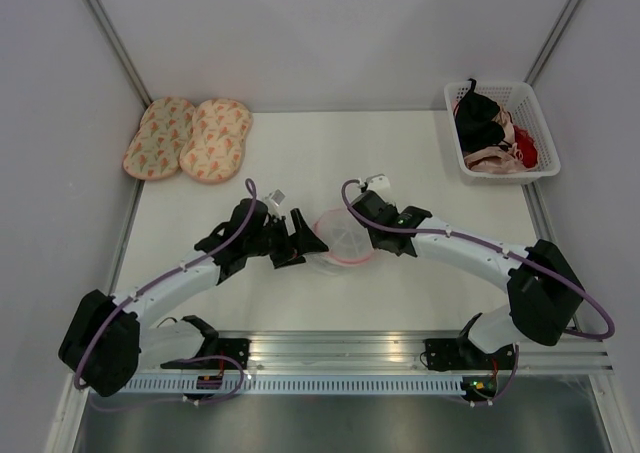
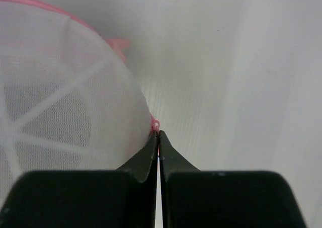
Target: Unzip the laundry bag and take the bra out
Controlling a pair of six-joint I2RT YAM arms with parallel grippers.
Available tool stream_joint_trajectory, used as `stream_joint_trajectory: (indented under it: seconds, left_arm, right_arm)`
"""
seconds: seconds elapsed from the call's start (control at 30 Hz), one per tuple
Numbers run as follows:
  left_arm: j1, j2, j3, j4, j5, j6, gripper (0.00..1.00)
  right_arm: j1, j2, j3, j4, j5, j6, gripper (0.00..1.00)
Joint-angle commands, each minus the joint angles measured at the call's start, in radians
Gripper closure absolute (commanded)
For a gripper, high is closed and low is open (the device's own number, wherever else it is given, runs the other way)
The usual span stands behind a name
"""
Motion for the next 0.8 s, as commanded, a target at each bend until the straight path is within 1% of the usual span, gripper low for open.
stream_joint_trajectory:
  seconds: [0.0, 0.07, 0.1, 0.2, 0.3, 0.43, 0.57, 0.77]
  left_arm:
    - [0.006, -0.116, -0.003, -0.055, -0.161, 0.023, 0.03]
    - [0.006, -0.153, -0.024, -0.07, -0.23, 0.021, 0.02]
    - [0.006, -0.176, -0.03, -0.07, -0.247, 0.023, 0.01]
    - [0.006, -0.182, -0.04, -0.081, -0.282, 0.028, 0.01]
    - [0.006, -0.145, -0.037, -0.056, -0.273, 0.028, 0.01]
    - [0.006, -0.069, -0.021, 0.03, -0.23, 0.02, 0.06]
    - [-0.005, 0.034, 0.045, 0.071, -0.206, 0.029, 0.09]
    - [-0.017, 0.054, 0.062, 0.158, -0.212, 0.026, 0.12]
  right_arm:
    - [-0.007, -0.016, 0.0, -0.029, 0.089, 0.005, 1.0]
    - [-0.007, -0.022, -0.011, -0.024, 0.083, 0.005, 1.0]
    - [-0.009, -0.021, -0.013, -0.024, 0.083, 0.007, 1.0]
    - [-0.01, -0.013, -0.011, -0.023, 0.075, 0.005, 1.0]
    - [-0.01, -0.002, -0.011, -0.017, 0.057, 0.001, 1.0]
    - [-0.01, 0.002, -0.023, -0.006, 0.041, 0.001, 1.0]
    - [-0.01, -0.005, -0.036, -0.001, 0.031, 0.002, 1.0]
    - [-0.009, -0.01, -0.046, 0.006, 0.023, -0.004, 1.0]
